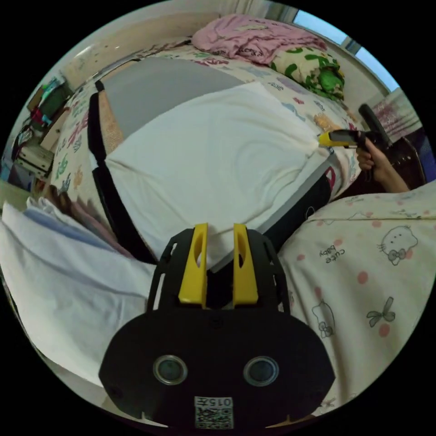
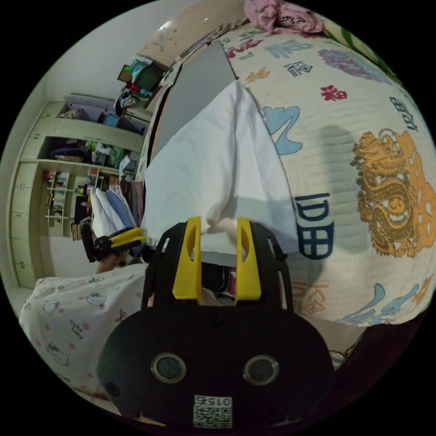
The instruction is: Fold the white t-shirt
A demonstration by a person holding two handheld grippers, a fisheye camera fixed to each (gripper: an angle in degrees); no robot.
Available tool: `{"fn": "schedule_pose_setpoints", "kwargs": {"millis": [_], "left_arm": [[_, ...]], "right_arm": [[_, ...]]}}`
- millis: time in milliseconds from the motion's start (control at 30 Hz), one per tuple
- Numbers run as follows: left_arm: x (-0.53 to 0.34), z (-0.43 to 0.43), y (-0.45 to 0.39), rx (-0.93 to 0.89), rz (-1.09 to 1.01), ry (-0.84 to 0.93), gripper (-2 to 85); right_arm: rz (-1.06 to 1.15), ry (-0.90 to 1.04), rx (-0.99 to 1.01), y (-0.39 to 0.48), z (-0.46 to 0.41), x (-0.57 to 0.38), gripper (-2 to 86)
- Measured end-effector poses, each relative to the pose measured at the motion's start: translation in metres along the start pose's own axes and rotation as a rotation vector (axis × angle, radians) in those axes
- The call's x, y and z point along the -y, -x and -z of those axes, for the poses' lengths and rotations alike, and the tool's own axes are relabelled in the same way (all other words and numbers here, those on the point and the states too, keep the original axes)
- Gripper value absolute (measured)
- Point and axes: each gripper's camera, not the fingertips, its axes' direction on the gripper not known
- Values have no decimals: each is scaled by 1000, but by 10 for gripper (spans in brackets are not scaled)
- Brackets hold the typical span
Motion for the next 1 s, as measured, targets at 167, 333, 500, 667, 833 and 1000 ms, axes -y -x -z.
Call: {"fn": "schedule_pose_setpoints", "kwargs": {"millis": [167,333,500,667,833,1000], "left_arm": [[24,0,-19,133,-82,100,44],[21,40,-18,135,-55,83,3],[18,83,-12,60,-34,52,-3],[30,71,-24,89,-52,128,-3],[38,71,-26,88,-19,173,-2],[35,97,-18,59,60,135,2]], "right_arm": [[24,114,26,38,-18,9,38],[20,60,15,65,-1,-8,6],[-17,54,-9,80,-4,-22,0],[-5,78,-93,105,-29,-29,-1],[32,74,-120,123,-31,-36,4],[38,71,-137,134,-30,-44,15]]}}
